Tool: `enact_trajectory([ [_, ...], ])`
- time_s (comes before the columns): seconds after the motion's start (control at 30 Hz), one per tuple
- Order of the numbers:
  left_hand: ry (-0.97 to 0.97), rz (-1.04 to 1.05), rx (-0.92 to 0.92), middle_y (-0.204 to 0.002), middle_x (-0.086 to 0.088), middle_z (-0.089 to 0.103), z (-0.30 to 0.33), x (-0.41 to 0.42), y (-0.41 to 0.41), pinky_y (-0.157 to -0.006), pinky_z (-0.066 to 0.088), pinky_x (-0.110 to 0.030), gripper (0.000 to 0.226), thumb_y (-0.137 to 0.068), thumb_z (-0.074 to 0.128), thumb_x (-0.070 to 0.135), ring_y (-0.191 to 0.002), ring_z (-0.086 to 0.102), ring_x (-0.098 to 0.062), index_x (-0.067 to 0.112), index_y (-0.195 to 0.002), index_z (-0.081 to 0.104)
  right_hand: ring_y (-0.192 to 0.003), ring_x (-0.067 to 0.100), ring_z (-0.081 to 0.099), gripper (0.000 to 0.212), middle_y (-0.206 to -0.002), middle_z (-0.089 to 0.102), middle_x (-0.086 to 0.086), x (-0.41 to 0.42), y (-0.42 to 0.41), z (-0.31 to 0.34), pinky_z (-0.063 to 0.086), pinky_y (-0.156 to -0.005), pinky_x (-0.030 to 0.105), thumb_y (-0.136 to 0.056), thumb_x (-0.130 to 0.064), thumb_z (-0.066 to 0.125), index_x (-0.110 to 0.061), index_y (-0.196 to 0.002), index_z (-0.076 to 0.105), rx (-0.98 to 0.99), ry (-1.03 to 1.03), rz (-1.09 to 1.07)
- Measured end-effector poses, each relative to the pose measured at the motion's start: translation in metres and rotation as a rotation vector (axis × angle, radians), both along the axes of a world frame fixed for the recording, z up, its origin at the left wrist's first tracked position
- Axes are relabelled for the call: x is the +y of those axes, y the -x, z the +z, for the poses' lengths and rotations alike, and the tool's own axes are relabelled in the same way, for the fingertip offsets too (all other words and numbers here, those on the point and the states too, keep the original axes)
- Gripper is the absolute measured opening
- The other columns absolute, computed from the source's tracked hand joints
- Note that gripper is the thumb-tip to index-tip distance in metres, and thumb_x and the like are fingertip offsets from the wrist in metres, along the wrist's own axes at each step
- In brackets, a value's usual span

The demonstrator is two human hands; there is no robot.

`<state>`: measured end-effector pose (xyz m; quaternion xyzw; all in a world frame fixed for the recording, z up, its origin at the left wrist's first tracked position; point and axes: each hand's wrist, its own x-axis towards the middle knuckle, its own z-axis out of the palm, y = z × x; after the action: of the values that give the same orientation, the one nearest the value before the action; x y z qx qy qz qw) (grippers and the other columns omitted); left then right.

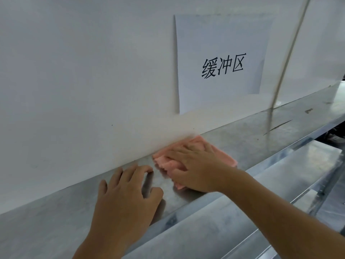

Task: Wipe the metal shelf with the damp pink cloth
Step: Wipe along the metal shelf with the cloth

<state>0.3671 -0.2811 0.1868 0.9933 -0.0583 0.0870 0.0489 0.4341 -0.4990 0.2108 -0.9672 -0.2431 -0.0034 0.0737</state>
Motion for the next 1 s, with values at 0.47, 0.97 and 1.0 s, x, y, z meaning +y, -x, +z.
enact_trajectory([
  [0.47,0.207,-0.016,-0.040,-0.147,0.022,0.047,0.011,-0.034,-0.009,-0.114,0.034,-0.041,0.077,-0.071,0.019,0.081,-0.139,0.041,-0.012,0.054,-0.141,0.035,-0.164,0.013,-0.005,0.070,-0.177,-0.002,-0.015,-0.081,0.002,0.000,0.001,-0.131,0.056,-0.099,-0.071,0.001,-0.047,-0.165,0.001,0.013,0.113,-0.113],
  [0.97,0.190,-0.096,-0.020,-0.150,0.021,0.046,0.007,-0.141,-0.047,-0.116,0.032,-0.044,0.072,-0.077,0.017,0.076,-0.140,0.038,-0.017,0.054,-0.145,0.025,-0.161,0.002,-0.007,0.071,-0.175,0.001,-0.023,-0.170,-0.009,-0.005,-0.008,-0.132,0.044,-0.097,-0.066,0.002,-0.048,-0.165,0.006,0.033,0.059,0.040],
  [1.0,0.187,-0.099,-0.027,-0.150,0.022,0.045,0.007,-0.148,-0.049,-0.116,0.031,-0.043,0.070,-0.078,0.018,0.074,-0.139,0.038,-0.015,0.055,-0.145,0.025,-0.160,0.000,-0.009,0.072,-0.174,0.000,-0.024,-0.182,-0.011,-0.003,-0.007,-0.132,0.044,-0.095,-0.068,0.000,-0.050,-0.164,0.005,0.046,0.065,0.043],
])
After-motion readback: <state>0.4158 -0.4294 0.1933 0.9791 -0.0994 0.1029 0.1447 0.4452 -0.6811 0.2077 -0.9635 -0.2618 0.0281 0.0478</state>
